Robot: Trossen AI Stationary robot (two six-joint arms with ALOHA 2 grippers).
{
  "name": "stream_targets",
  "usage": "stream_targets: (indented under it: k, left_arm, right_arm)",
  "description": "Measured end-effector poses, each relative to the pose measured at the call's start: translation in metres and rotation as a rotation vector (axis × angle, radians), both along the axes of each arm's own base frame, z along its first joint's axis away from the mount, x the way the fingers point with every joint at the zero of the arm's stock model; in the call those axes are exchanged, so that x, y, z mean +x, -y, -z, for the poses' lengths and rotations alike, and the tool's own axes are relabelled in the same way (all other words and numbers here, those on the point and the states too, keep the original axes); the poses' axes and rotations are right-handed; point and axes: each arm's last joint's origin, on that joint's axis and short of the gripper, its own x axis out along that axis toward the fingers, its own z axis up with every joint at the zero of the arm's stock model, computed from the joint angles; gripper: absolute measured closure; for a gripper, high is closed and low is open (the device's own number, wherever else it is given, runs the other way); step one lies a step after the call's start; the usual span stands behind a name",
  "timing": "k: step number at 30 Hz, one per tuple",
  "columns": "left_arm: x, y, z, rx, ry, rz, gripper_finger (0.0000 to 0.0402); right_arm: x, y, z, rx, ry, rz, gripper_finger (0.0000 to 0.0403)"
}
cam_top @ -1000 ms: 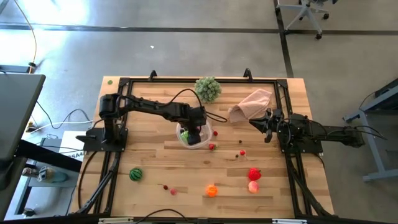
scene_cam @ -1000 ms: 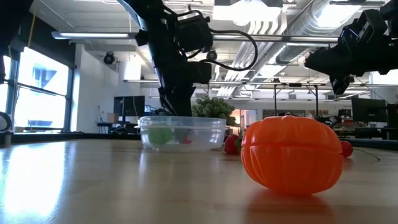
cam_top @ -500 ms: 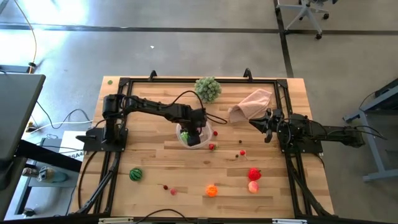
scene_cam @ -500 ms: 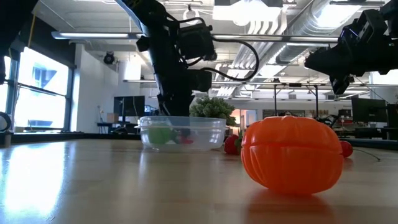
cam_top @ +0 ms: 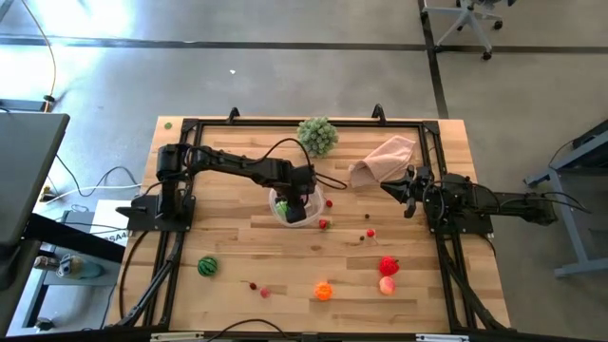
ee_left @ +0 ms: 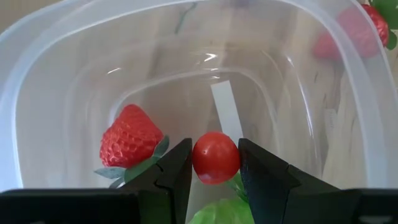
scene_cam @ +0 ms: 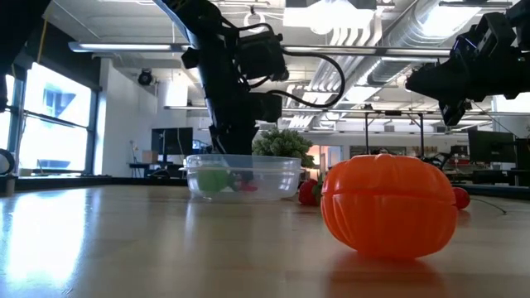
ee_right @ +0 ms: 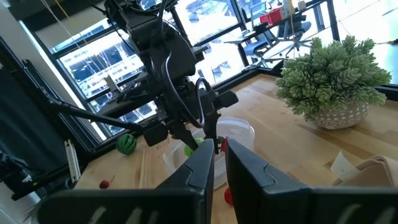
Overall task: Pick and placing Produce into tupperware
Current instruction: Put the red cherry into the transparent bin, then put the green watermelon into the transparent bin
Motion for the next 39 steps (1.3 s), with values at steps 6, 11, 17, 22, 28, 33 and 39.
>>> stream_targets:
  k: [6,11,17,22,28,33,39]
  left_arm:
    - [0.000,0.000,0.000,-0.001,0.000,0.000,0.0281]
    - [-0.001,0.000,0.000,-0.002,-0.007,0.002,0.0233]
    - [-0.001,0.000,0.000,0.008,-0.015,0.037,0.0163]
    - [-0.003,0.002,-0.003,-0.033,-0.031,0.056,0.0142]
    - [0.004,0.003,-0.033,-0.090,-0.067,0.071,0.0151]
    - [0.008,0.010,-0.064,-0.108,-0.109,0.065,0.0172]
    - [-0.004,0.033,-0.095,-0.150,-0.196,0.003,0.0198]
  right_arm:
    - [0.000,0.000,0.000,0.000,0.000,0.000,0.0373]
    - [0.000,0.000,0.000,0.000,0.000,0.000,0.0373]
    - [0.000,0.000,0.000,0.000,0.000,0.000,0.0373]
    - [0.000,0.000,0.000,0.000,0.000,0.000,0.0373]
    - [0.000,0.000,0.000,0.000,0.000,0.000,0.0373]
    - [0.000,0.000,0.000,0.000,0.000,0.000,0.0373]
    - [0.000,0.000,0.000,0.000,0.000,0.001,0.0373]
